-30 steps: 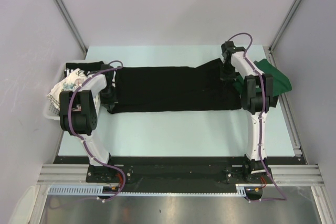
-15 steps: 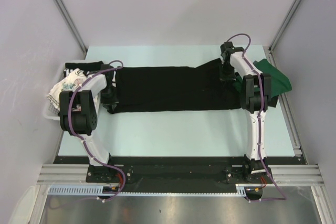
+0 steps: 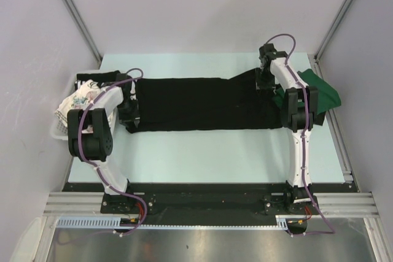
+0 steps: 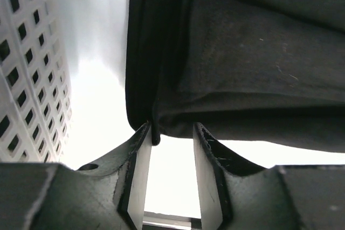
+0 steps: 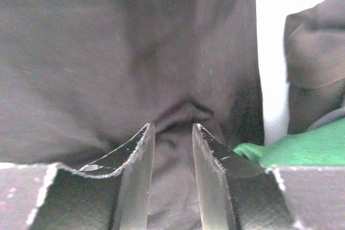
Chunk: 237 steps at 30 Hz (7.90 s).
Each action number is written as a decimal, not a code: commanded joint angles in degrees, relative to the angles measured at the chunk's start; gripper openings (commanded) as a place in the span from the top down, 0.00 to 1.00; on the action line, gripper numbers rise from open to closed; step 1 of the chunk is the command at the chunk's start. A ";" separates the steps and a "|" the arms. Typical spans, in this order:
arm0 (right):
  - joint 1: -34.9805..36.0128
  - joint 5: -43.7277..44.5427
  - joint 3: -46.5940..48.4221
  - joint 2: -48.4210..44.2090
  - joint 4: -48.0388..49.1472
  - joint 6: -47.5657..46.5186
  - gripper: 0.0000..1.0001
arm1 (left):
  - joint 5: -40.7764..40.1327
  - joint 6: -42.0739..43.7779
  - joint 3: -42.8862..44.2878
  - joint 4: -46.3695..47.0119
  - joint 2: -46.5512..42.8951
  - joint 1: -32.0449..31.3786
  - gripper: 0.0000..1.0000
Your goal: Fold and stack the t-shirts
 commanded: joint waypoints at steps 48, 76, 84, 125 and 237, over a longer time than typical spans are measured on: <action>-1.75 9.37 15.02 2.67 12.36 -4.55 0.00 | 14.52 -0.76 6.17 10.98 -4.69 0.07 0.52; -3.77 -6.64 20.92 14.99 32.40 -1.21 0.05 | 12.94 -0.58 3.71 7.73 -14.71 -13.73 0.52; -2.98 -9.19 22.23 17.98 34.77 0.46 0.09 | 12.77 -0.58 3.36 7.73 -14.54 -13.91 0.52; -3.25 -8.75 16.09 13.59 28.01 -1.65 0.50 | 14.88 -0.76 4.15 8.52 -12.96 -14.61 0.52; -4.30 -13.76 -1.76 -5.92 21.41 -2.53 1.00 | -2.79 -1.64 58.74 16.08 43.65 -2.31 0.73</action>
